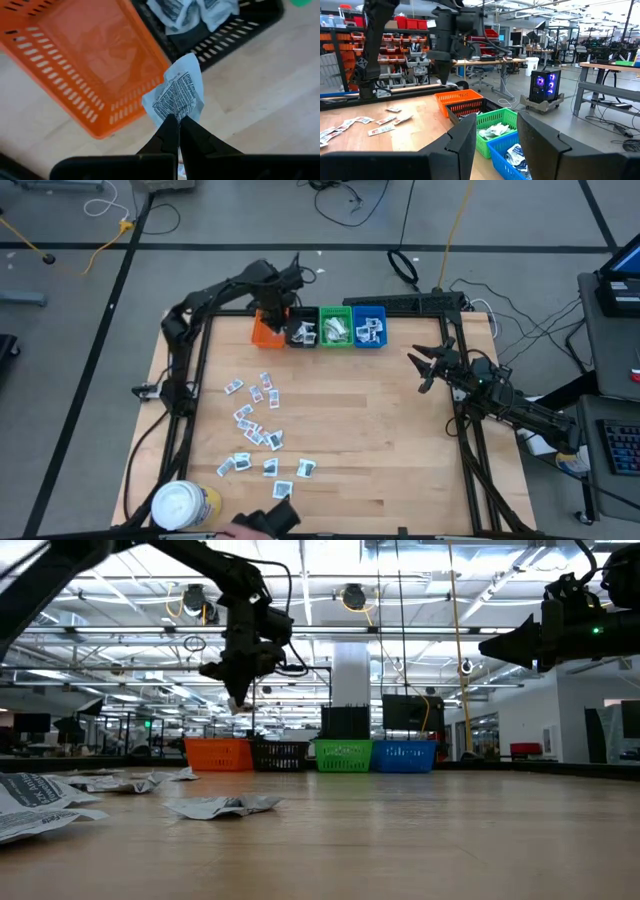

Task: Pick & Place First Aid Supplies
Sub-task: Put the blue packet into the black bin

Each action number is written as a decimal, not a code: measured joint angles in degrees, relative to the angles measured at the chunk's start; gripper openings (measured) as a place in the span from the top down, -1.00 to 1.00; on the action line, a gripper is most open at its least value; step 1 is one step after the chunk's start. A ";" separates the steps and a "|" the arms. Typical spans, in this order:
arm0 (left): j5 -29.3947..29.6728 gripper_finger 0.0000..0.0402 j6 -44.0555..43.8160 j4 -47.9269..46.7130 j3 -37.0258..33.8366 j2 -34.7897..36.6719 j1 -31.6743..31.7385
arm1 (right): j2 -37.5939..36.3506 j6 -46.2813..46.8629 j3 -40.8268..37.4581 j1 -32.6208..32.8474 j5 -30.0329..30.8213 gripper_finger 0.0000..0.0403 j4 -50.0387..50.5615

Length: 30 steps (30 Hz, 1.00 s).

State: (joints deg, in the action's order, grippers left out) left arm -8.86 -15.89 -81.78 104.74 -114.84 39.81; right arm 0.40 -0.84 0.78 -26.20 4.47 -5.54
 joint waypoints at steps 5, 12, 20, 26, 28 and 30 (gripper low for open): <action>0.38 0.99 2.07 -3.86 8.64 -5.46 0.61 | -0.01 -0.01 0.02 -0.01 -0.01 0.31 0.00; 0.44 0.99 2.33 -3.90 18.02 -12.54 0.83 | -0.02 -0.01 0.01 -0.01 -0.01 0.31 0.00; 0.71 0.99 2.78 0.90 18.57 -18.27 0.11 | -0.02 0.00 0.02 -0.02 -0.02 0.31 0.00; 1.36 0.93 3.52 2.56 18.52 -19.15 -0.13 | -0.02 -0.02 0.02 0.00 0.00 0.31 0.00; 1.84 0.86 3.34 2.65 18.52 -19.15 -0.15 | -0.02 -0.02 0.00 -0.02 -0.02 0.31 0.00; 2.86 0.78 3.41 2.59 18.52 -19.15 -0.15 | -0.02 -0.01 0.01 0.00 -0.01 0.31 0.00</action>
State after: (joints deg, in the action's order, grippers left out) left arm -6.00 -12.48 -79.19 123.26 -133.99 39.66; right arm 0.38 -0.86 0.78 -26.20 4.45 -5.54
